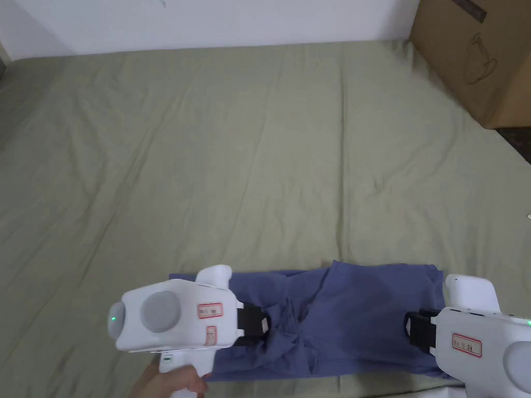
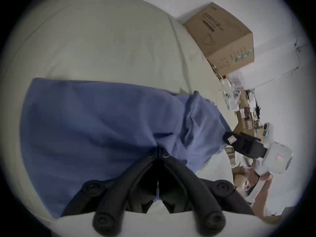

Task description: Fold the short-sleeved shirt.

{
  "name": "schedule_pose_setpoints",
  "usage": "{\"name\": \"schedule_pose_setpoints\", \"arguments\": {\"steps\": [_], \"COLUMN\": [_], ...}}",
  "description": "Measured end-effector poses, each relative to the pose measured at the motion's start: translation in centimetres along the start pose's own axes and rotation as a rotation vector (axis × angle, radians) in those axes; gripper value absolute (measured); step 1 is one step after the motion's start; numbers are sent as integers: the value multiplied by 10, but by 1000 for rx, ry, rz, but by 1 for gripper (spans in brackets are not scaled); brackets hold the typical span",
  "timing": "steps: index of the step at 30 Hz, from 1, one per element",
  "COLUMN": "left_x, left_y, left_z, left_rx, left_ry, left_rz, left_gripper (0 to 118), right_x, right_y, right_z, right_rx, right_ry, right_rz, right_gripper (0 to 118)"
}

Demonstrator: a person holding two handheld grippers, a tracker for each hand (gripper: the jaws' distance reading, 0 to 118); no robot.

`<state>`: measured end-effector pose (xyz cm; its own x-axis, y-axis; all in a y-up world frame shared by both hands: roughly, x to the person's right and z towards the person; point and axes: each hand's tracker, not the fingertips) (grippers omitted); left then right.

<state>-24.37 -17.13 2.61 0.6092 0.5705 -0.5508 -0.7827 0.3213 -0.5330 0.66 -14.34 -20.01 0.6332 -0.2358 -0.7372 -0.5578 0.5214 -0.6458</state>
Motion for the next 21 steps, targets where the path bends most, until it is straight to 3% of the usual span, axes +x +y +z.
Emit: {"name": "schedule_pose_setpoints", "arguments": {"steps": [6, 10, 14, 18, 21], "left_x": [30, 36, 32, -17, -67], "left_y": [-4, -1, 3, 6, -4], "left_z": [-3, 15, 53, 93, 117], "left_rx": [-27, -36, 57, 146, 199], "left_ry": [15, -110, -124, -167, -102], "left_rz": [-76, -87, -139, -44, 76], "left_gripper": [1, 1, 1, 1, 1], "right_x": [-4, -9, -15, -19, -22], "right_y": [0, 2, 2, 4, 5], "right_z": [3, 1, 4, 6, 6], "right_rx": [5, 0, 6, 13, 17], "right_ry": [7, 5, 17, 17, 23], "right_rz": [-2, 13, 19, 38, 38], "right_gripper": [0, 0, 0, 0, 0]}}
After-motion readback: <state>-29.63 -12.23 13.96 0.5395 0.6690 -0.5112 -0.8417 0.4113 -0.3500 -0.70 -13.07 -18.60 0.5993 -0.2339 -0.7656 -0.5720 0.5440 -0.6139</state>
